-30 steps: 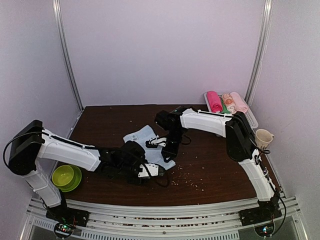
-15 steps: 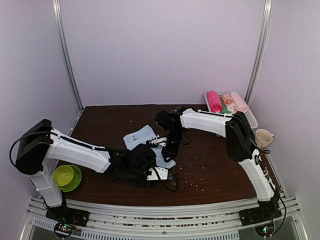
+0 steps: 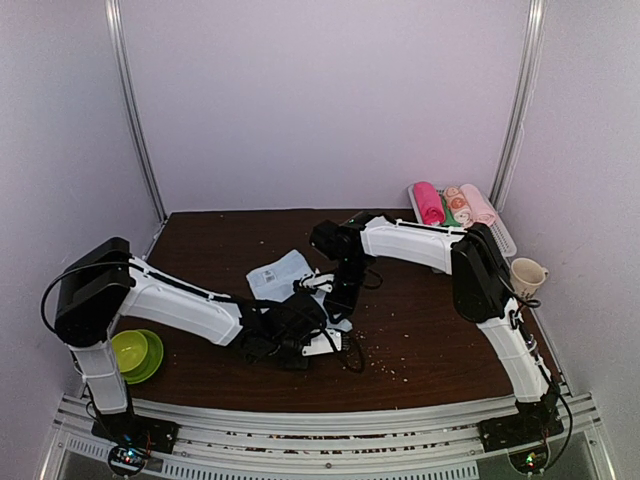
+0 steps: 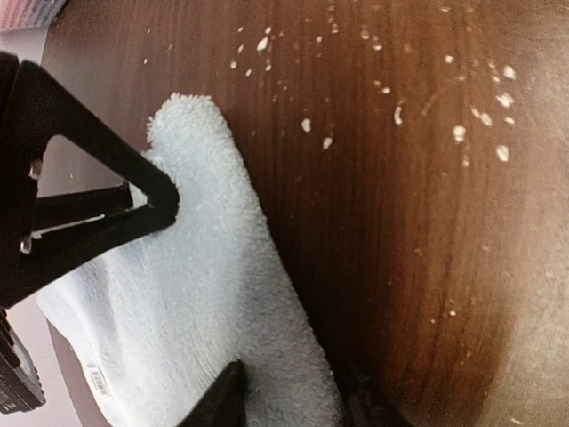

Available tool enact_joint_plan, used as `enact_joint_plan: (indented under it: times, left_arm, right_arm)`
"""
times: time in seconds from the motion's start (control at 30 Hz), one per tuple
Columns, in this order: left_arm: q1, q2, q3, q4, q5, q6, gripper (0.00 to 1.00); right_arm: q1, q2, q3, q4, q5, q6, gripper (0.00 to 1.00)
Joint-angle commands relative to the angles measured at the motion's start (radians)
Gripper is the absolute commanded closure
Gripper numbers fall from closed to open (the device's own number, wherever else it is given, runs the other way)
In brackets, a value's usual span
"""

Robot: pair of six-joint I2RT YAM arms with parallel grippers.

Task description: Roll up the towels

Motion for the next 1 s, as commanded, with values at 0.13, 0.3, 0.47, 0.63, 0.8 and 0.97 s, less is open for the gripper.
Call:
enact_joint_plan:
  times: [0.13,0.3,0.47,0.63,0.8,0.97]
  left_arm:
    - [0.0,0.081,0.016,-0.084,-0.035,-0.034,0.91]
    - [0.001,0.087,0.023,-0.098,0.015,-0.035,1.0]
    - [0.0,0.086,0.036,-0.085,0.125,-0.01,1.0]
    - [0.0,0.14,0.123,-0.091,0.24,0.042,1.0]
    - [-0.036,0.154,0.129,-0.105,0.335,0.121,1.0]
    - [-0.071,0.042,-0.051,-0.017,0.348,0.204,1.0]
  right_arm:
    - [-0.02,0.004,0.014,-0.018,0.036,0.002,0.72]
    - [-0.043,-0.096,-0.101,0.045,0.034,0.018,0.44]
    - [-0.111,-0.272,-0.266,0.166,0.044,0.11,0.0]
    - [-0.174,-0.446,-0.414,0.274,0.15,0.212,0.01]
    - [-0.182,-0.643,-0.614,0.427,0.296,0.246,0.01]
    - [-0.166,-0.829,-0.827,0.62,0.346,0.269,0.0]
